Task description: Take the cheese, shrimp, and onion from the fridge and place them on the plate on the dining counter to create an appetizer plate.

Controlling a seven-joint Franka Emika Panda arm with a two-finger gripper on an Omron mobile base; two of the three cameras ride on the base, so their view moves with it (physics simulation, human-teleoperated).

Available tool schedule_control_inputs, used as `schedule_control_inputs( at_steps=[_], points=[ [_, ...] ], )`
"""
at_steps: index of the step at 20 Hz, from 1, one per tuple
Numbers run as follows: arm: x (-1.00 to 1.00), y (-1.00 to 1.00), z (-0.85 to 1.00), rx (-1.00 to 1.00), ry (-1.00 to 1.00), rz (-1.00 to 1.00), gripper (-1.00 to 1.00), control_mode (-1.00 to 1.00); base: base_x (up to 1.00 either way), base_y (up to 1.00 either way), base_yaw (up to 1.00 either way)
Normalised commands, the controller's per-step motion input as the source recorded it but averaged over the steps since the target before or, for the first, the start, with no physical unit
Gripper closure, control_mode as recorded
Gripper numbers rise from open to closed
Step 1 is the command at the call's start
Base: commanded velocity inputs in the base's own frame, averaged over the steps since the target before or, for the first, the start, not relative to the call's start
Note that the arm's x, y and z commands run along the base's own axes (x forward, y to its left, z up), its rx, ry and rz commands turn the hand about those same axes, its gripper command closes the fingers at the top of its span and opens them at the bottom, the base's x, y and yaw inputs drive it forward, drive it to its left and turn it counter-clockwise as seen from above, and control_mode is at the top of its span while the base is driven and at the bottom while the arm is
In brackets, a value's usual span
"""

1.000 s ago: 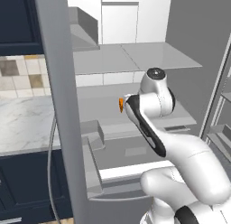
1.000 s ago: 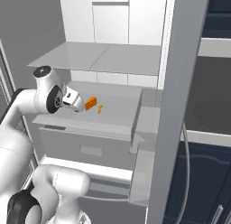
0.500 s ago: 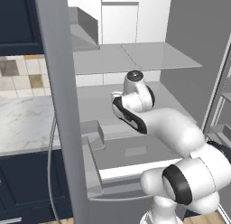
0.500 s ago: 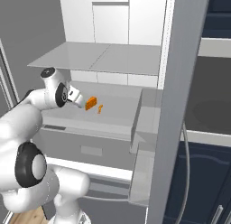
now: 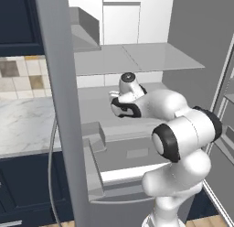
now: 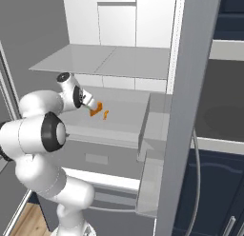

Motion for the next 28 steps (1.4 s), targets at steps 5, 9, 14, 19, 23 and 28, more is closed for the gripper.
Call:
schedule_control_inputs(
  at_steps=[5, 9, 14, 19, 23, 28],
  points=[
    [0.74, 0.00, -0.40, 0.00, 0.00, 0.00, -1.00, -1.00, 0.00, 0.00, 0.00],
    [0.68, 0.00, -0.32, 0.00, 0.00, 0.00, -1.00, -1.00, 0.00, 0.00, 0.00],
    [0.68, 0.00, -0.30, 0.00, 0.00, 0.00, -1.00, -1.00, 0.00, 0.00, 0.00],
    [0.52, 0.00, -0.34, 0.00, 0.00, 0.00, -1.00, -1.00, 0.00, 0.00, 0.00],
    [0.30, 0.00, -0.43, 0.00, 0.00, -0.01, 1.00, -1.00, 0.00, 0.00, 0.00],
    [0.01, -0.07, -0.41, 0.00, 0.00, -0.03, 1.00, -1.00, 0.00, 0.00, 0.00]
  ],
)
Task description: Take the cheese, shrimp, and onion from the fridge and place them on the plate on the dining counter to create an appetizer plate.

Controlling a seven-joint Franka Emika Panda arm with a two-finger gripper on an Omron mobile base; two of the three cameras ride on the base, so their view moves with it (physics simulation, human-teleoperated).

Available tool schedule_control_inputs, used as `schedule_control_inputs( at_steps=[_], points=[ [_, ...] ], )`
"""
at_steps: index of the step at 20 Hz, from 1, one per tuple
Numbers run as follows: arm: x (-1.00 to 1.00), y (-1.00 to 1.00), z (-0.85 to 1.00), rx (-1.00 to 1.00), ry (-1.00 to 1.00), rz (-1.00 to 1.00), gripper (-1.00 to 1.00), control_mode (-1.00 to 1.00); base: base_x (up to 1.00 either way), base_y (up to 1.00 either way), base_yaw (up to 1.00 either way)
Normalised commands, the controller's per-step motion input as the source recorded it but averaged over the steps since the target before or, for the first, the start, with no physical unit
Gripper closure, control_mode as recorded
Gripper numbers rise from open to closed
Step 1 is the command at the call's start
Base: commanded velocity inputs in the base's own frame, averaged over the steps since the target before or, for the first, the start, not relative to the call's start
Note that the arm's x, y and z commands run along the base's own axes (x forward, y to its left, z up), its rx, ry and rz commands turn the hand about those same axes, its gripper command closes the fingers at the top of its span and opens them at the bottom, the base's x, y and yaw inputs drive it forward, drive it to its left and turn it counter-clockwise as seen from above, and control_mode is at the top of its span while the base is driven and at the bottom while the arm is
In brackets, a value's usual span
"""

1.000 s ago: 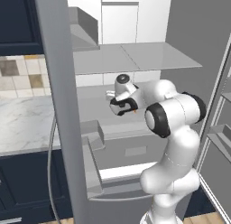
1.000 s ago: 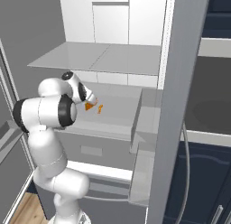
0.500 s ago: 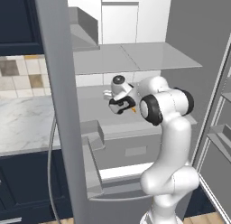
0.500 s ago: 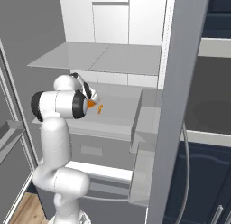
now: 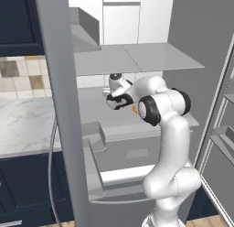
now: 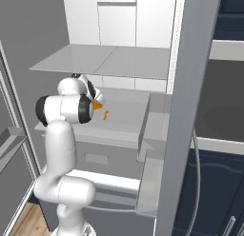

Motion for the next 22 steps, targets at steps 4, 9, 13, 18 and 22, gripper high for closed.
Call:
schedule_control_inputs(
  at_steps=[4, 9, 13, 18, 22],
  points=[
    [-0.25, -0.37, -0.31, 0.00, 0.00, -0.05, 1.00, -1.00, 0.00, 0.00, 0.00],
    [-0.67, -0.32, -0.26, 0.03, -0.04, -0.04, 1.00, -1.00, 0.00, 0.00, 0.00],
    [-1.00, -0.07, -0.04, 0.08, -0.16, 0.00, 1.00, -1.00, 0.00, 0.00, 0.00],
    [-1.00, 0.00, 0.19, 0.11, -0.28, 0.00, 1.00, -1.00, 0.00, 0.00, 0.00],
    [-1.00, -0.07, 0.70, 0.12, -0.09, 0.00, 1.00, -1.00, 0.00, 0.00, 0.00]
  ],
)
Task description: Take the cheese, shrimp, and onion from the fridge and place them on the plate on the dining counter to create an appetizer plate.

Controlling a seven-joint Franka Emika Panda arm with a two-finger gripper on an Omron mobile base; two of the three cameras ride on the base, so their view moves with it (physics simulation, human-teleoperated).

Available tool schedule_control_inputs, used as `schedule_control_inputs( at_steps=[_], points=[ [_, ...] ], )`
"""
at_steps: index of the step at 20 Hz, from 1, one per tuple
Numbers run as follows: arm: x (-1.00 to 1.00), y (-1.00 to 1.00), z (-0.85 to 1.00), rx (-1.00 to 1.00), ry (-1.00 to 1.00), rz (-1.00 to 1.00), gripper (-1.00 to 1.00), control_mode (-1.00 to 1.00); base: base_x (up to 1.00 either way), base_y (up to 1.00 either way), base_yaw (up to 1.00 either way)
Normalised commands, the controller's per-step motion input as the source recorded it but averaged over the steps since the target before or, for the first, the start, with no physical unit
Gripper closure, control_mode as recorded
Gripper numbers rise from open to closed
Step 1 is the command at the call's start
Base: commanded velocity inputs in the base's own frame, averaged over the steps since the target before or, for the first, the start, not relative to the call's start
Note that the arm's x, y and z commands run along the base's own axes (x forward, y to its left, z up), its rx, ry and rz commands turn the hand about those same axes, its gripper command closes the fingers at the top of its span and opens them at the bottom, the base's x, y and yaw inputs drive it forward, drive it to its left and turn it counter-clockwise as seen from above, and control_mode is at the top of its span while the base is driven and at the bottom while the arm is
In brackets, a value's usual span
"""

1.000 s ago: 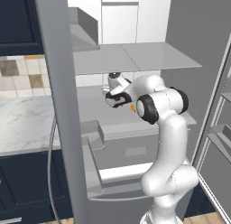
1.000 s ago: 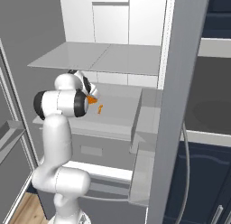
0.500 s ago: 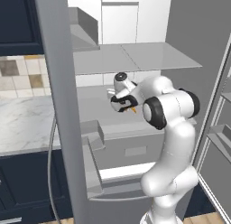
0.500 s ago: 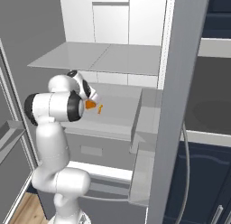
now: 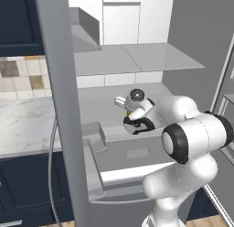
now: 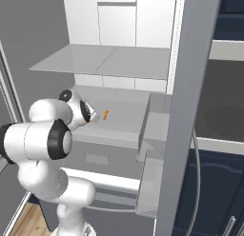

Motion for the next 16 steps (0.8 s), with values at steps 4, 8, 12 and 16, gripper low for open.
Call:
schedule_control_inputs(
  at_steps=[4, 8, 12, 16],
  points=[
    [-1.00, -0.14, 1.00, 0.14, 0.05, 0.00, 1.00, -1.00, 0.00, 0.00, 0.00],
    [-1.00, -0.13, 1.00, 0.08, 0.27, 0.00, 1.00, -1.00, 0.00, 0.00, 0.00],
    [-0.82, -0.04, 1.00, 0.01, 0.32, 0.00, 1.00, -1.00, 0.00, 0.00, 0.00],
    [-0.64, 0.00, 1.00, 0.00, 0.27, 0.00, 1.00, -1.00, 0.00, 0.00, 0.00]
  ],
)
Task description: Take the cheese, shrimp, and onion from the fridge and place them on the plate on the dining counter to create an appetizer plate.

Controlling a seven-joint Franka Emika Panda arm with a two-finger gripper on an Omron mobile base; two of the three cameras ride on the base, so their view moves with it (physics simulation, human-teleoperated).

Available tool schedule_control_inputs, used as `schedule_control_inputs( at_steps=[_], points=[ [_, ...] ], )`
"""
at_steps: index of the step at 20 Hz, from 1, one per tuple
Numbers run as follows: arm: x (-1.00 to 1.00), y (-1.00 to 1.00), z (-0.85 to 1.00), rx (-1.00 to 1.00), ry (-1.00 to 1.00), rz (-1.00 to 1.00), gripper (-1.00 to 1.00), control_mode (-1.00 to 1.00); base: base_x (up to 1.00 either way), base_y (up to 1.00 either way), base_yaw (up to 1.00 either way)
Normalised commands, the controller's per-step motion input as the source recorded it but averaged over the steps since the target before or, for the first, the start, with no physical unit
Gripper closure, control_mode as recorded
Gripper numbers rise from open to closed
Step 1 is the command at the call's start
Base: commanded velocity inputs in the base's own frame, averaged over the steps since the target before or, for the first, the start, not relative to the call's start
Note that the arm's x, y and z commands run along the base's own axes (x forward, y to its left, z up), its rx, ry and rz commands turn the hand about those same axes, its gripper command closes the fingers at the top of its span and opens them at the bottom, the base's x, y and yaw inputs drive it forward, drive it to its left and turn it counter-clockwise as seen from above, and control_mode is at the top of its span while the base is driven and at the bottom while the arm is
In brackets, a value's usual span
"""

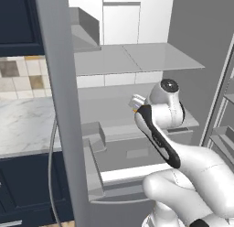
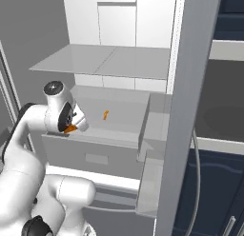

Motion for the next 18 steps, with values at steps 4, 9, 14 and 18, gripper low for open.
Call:
schedule_control_inputs(
  at_steps=[4, 9, 14, 18],
  points=[
    [-0.74, -0.01, 0.85, -0.03, 0.15, 0.00, 1.00, -1.00, 0.00, 0.00, 0.00],
    [-0.98, -0.18, 0.15, -0.06, 0.03, 0.00, 1.00, -1.00, 0.00, 0.00, 0.00],
    [-0.55, -0.19, 0.04, -0.02, 0.08, 0.00, 1.00, -1.00, 0.00, 0.00, 0.00],
    [-0.25, -0.10, 0.00, 0.00, 0.01, 0.00, 1.00, 1.00, -0.19, 0.00, 0.00]
  ],
)
